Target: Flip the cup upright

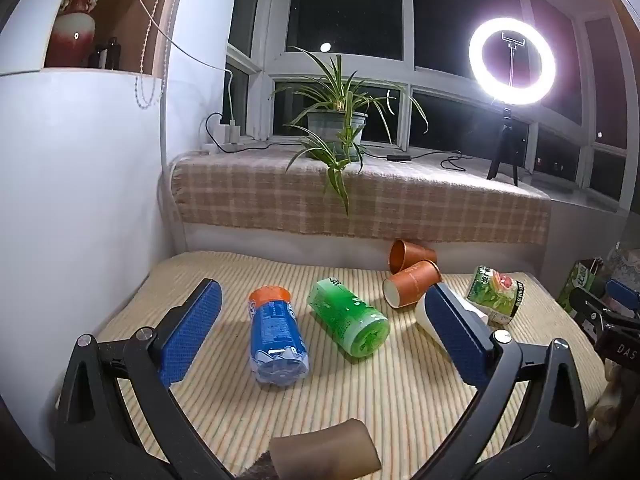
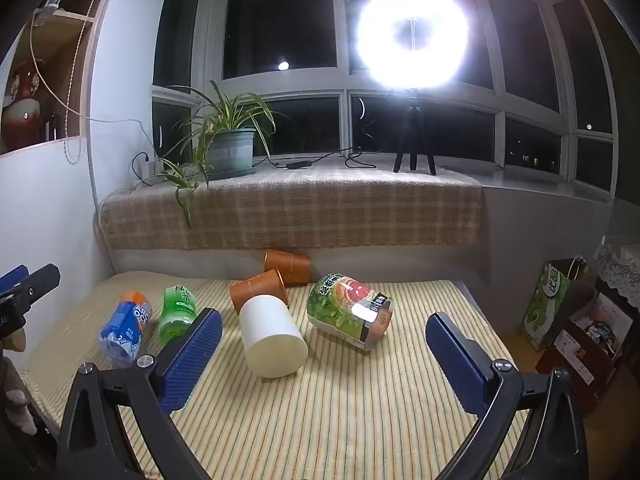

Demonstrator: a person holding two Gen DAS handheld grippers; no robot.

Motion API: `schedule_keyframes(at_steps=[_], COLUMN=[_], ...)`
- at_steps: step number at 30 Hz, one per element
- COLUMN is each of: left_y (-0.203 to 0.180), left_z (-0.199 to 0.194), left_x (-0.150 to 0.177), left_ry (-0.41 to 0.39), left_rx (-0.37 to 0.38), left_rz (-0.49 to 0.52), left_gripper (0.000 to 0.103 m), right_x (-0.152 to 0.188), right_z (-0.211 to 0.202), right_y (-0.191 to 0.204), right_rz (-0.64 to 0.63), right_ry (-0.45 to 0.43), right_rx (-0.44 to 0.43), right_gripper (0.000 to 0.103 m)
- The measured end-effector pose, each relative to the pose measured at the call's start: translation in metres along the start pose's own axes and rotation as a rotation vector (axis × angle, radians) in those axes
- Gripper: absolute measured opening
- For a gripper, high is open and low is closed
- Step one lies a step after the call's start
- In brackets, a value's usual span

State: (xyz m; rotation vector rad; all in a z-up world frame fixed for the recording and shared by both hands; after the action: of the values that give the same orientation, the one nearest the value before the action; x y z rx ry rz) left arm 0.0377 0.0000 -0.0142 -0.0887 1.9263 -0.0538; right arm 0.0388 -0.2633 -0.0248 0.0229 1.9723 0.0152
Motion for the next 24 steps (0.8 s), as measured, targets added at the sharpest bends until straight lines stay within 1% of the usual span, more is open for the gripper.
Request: schedule_keyframes(at_steps=[3, 4, 6, 11, 13, 22, 24], left_y=[0.002, -0.002, -0.001, -0.001, -0.001, 0.004, -0.003], left_z=[0.002, 0.000, -0.001, -0.002, -0.002, -0.010, 0.000], left_x=[0.000, 0.000, 0.000, -0.001, -0.001, -0.003, 0.001], left_ry=[0.005, -0.012, -0.020, -0.010, -0.010, -0.016, -0.007], left_rx=[0.004, -0.015, -0.011, -0.014, -0.016, -0.021, -0.016], left_rz=[0.009, 0.029, 0.024, 0.022, 0.024, 0.022, 0.023], left_gripper=[0.103, 0.103, 0.103, 0.103, 0.103, 0.103, 0.103], right_x=[0.000, -0.001, 0.000, 0.000, 0.001, 0.000, 0.000], right_z=[0.002, 0.003, 0.000, -0.001, 0.008, 0.003, 0.003], right_y=[-0.002, -0.003, -0.002, 0.000, -0.012, -0.006, -0.006], right_rz=[0.004, 0.002, 0.002, 0.017, 0.048, 0.037, 0.037], right_ry=[-0.004, -0.003, -0.003, -0.001, 0.012, 0.013, 0.013], right_rx=[-0.002, 0.001, 0.005, 0.007, 0.002, -0.002, -0.002], right_gripper=[0.103, 0.103, 0.103, 0.103, 0.103, 0.103, 0.103])
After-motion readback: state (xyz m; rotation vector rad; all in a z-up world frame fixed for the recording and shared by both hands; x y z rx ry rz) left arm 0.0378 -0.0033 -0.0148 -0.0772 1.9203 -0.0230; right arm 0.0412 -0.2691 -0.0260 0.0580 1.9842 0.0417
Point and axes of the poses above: each gripper's, at about its wrist camera, not at the fingertips, and z roughly the way its jaws point, y to its left, x to its underside, the point moved 4 cm from there along z, roughly the way its jaws point
